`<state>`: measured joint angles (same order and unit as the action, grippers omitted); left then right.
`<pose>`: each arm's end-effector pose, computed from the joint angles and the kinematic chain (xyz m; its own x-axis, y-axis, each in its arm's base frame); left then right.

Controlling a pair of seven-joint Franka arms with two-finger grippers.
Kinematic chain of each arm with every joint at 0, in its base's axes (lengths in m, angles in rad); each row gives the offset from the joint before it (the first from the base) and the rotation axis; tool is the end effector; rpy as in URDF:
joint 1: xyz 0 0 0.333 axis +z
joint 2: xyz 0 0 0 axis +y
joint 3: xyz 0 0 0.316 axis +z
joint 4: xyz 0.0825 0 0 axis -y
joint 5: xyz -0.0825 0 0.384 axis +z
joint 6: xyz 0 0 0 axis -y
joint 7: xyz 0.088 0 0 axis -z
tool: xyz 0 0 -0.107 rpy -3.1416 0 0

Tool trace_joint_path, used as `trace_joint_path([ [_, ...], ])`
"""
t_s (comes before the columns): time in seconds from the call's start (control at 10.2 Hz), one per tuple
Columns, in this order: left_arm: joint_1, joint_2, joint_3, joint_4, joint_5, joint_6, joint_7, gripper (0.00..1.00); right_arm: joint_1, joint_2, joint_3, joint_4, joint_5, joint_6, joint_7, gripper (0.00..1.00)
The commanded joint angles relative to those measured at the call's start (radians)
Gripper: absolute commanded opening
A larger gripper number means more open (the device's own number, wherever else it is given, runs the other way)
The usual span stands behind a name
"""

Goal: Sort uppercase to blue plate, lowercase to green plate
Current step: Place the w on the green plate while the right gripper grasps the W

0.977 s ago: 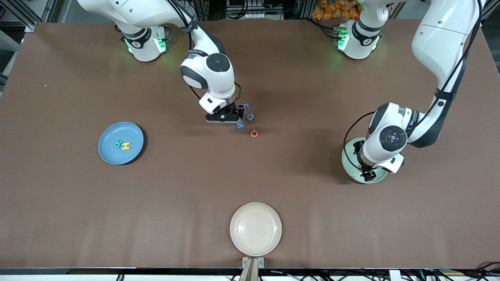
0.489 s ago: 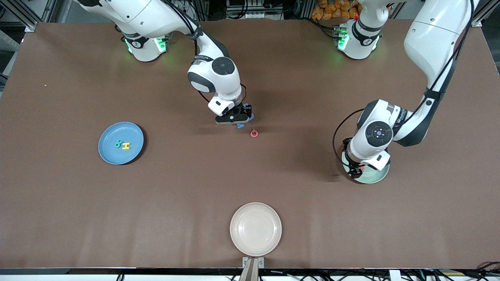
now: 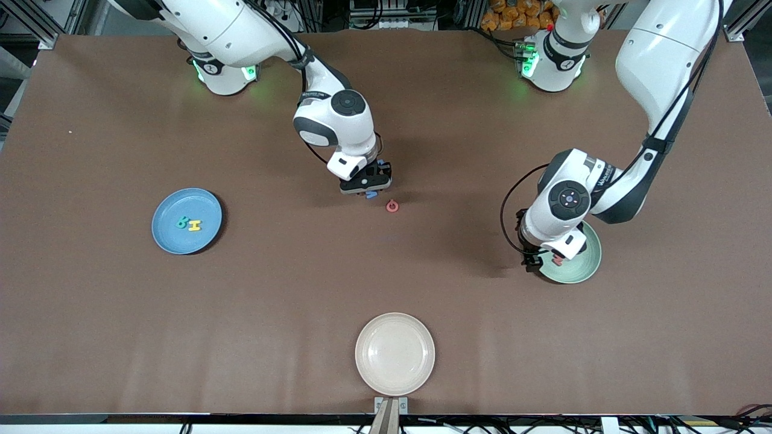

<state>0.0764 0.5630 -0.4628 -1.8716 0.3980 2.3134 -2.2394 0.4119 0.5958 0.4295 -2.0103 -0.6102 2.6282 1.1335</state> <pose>0.5939 -0.2162 0.2338 -0.0600 0.9966 0.0568 0.9981 0.0607 -0.0098 0.3990 0.4593 0.1865 0.9789 0.1452 0.1436 0.1523 -0.9875 -0.0396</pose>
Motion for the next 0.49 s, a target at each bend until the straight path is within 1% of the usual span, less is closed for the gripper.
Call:
trace_joint_path([
  [0.0,0.003,-0.017,-0.03,-0.008,0.007,-0.012,-0.029,1.0,-0.007,0.021,0.005,0.019,-0.049,0.009,0.022,0.55],
  [0.2,0.003,-0.015,-0.048,-0.008,-0.001,-0.012,-0.031,1.0,-0.008,0.038,0.005,0.019,-0.085,0.015,0.025,0.49],
  [0.29,0.003,-0.017,-0.051,-0.008,-0.002,-0.012,-0.031,1.0,-0.008,0.038,0.005,0.019,-0.085,0.019,0.025,0.47],
  [0.39,0.005,-0.017,-0.059,-0.008,-0.01,-0.012,-0.031,1.0,-0.008,0.042,0.003,0.022,-0.085,0.024,0.025,0.46],
])
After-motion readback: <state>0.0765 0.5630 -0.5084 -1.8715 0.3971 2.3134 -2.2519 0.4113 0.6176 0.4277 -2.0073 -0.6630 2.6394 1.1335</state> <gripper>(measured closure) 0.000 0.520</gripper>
